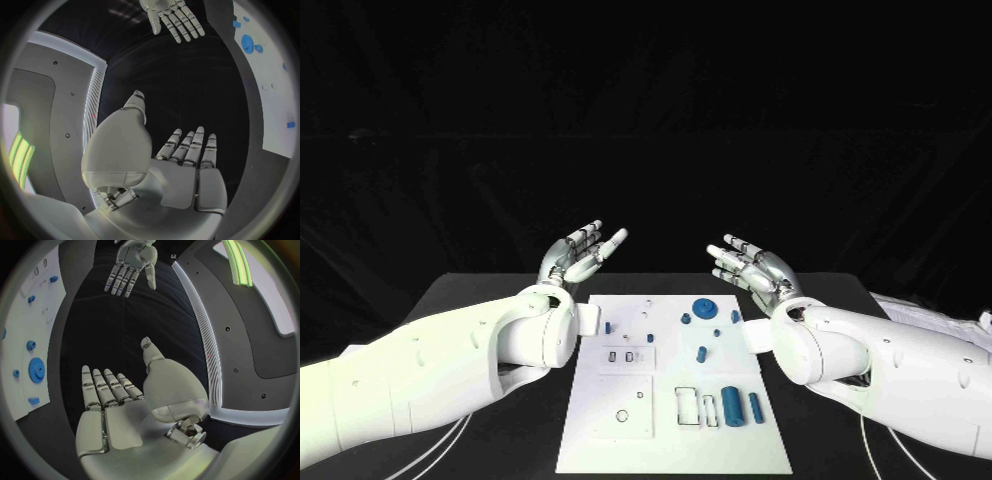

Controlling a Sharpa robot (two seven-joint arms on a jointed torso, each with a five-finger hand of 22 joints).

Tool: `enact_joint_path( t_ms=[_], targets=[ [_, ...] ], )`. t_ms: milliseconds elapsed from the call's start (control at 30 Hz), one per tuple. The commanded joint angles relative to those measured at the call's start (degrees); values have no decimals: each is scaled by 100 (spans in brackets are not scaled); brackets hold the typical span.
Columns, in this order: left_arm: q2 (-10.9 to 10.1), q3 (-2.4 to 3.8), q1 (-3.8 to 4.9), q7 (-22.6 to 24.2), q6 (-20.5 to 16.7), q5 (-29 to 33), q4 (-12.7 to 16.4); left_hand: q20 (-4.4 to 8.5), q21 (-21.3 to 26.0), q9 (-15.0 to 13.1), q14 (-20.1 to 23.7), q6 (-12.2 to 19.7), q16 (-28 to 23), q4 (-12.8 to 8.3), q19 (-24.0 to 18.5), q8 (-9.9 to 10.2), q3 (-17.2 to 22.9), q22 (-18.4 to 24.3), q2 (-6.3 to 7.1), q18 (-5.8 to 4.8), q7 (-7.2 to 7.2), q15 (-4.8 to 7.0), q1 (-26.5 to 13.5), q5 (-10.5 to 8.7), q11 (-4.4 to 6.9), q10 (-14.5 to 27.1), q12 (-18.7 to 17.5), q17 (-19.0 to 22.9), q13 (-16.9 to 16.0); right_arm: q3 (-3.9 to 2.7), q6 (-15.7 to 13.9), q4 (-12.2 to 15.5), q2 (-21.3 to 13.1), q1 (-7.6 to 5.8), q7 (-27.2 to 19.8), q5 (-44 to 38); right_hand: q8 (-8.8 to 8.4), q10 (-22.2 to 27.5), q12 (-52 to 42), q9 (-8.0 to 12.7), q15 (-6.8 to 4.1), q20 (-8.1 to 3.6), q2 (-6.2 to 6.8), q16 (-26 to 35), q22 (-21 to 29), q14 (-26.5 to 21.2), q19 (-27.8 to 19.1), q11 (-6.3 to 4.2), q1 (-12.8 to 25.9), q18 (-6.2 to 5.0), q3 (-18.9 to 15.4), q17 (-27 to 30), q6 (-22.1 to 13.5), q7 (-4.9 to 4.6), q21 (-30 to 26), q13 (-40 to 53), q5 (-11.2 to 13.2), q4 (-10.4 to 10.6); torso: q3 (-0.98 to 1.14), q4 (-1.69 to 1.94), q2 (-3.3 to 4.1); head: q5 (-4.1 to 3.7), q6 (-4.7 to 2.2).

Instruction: Assemble the parts on the task board

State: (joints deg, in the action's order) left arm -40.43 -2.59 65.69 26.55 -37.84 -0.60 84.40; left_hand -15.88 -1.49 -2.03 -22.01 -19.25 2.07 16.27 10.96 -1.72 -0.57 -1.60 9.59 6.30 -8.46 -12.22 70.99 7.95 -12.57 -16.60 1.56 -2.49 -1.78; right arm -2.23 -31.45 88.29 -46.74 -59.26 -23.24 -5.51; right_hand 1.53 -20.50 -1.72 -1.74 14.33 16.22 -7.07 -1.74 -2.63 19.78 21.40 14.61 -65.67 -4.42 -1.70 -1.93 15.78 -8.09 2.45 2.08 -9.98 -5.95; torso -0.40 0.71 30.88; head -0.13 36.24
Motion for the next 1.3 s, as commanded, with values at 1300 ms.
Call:
enact_joint_path(
  t_ms=[1300],
  targets=[
    [-1086, 41, 28, 41, 765, 314, 1430, 374, -1719, -181, -4391, -3452, 907, -139, 4657, -390, -267, -680, -795, 415, -328, 627, 724, -62, 367, -4354, 476, -967, -226, -197, 735, -458, -64, -457, 1997, -6916, 295, -5011, -295, -224, -1343, -972, 522, -1142, -1105, 6254, 4484, -901, -1079, -612, 1136, -646, 4458, -197, 2690, 180, -244, -1019, 39, -59, 766, -123, -128]
  ],
)
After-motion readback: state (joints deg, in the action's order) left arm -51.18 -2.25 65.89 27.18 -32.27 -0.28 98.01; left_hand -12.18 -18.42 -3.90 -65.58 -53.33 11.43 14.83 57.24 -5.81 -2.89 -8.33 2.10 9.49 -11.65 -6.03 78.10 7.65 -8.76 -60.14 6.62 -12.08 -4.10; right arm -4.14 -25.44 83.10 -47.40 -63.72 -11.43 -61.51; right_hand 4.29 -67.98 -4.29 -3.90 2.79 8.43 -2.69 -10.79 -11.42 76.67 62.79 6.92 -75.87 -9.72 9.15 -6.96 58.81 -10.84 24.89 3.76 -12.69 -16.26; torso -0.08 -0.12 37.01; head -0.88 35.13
